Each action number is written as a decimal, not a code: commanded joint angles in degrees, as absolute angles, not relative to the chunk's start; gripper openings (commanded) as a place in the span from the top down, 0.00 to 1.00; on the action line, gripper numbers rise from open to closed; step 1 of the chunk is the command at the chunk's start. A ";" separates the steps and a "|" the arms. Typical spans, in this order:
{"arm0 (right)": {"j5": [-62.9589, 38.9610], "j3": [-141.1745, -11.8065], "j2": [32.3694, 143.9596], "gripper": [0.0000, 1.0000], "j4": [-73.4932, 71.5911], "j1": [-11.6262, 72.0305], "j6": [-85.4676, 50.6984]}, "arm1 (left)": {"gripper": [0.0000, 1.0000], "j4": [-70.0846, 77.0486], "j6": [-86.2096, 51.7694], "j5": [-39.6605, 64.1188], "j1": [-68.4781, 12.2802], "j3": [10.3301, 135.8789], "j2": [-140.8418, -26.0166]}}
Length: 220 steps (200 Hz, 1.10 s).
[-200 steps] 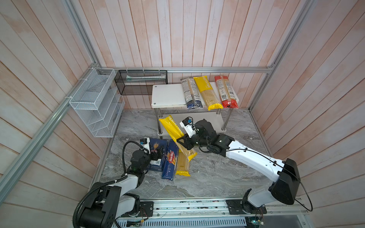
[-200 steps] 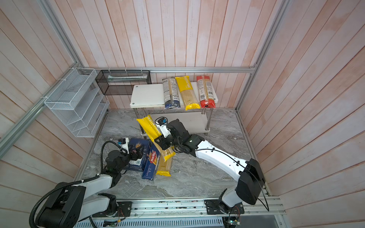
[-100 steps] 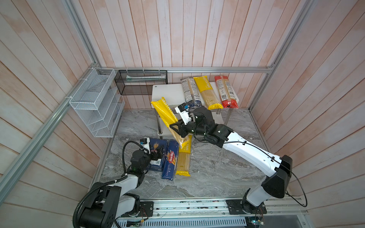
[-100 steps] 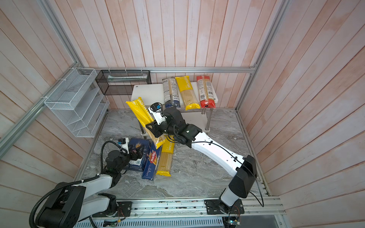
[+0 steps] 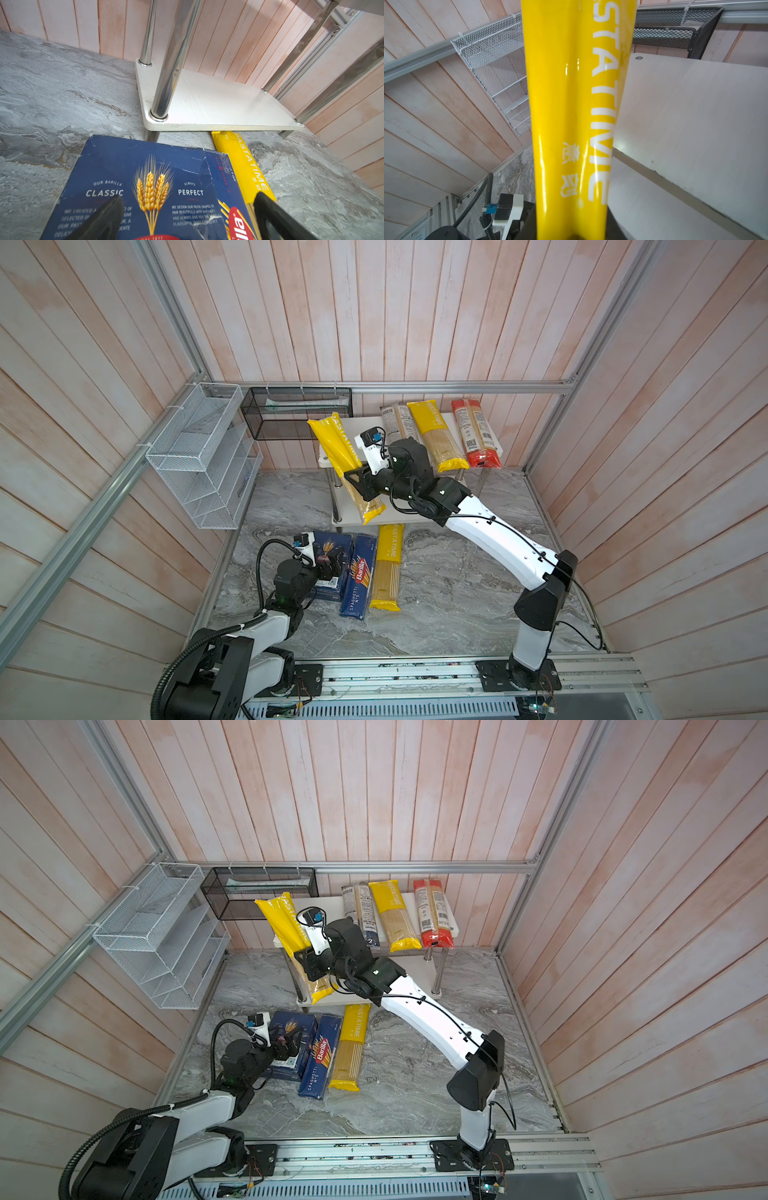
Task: Arrange pasta packages on shelves
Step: Place the pasta bag on the shelf.
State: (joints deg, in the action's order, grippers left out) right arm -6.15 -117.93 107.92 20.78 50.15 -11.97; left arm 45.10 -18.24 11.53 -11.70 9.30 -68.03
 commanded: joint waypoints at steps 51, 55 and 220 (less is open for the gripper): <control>-6.89 -135.89 115.15 1.00 17.55 48.25 -10.16 | 0.00 46.86 -18.50 10.05 -11.96 8.41 -66.96; -6.92 -136.52 115.53 1.00 17.58 48.13 -10.26 | 0.00 46.80 -18.50 9.94 -12.04 8.36 -66.89; -7.42 -141.73 121.31 1.00 8.91 42.68 -16.18 | 0.00 46.95 -18.24 10.46 -11.97 8.41 -67.08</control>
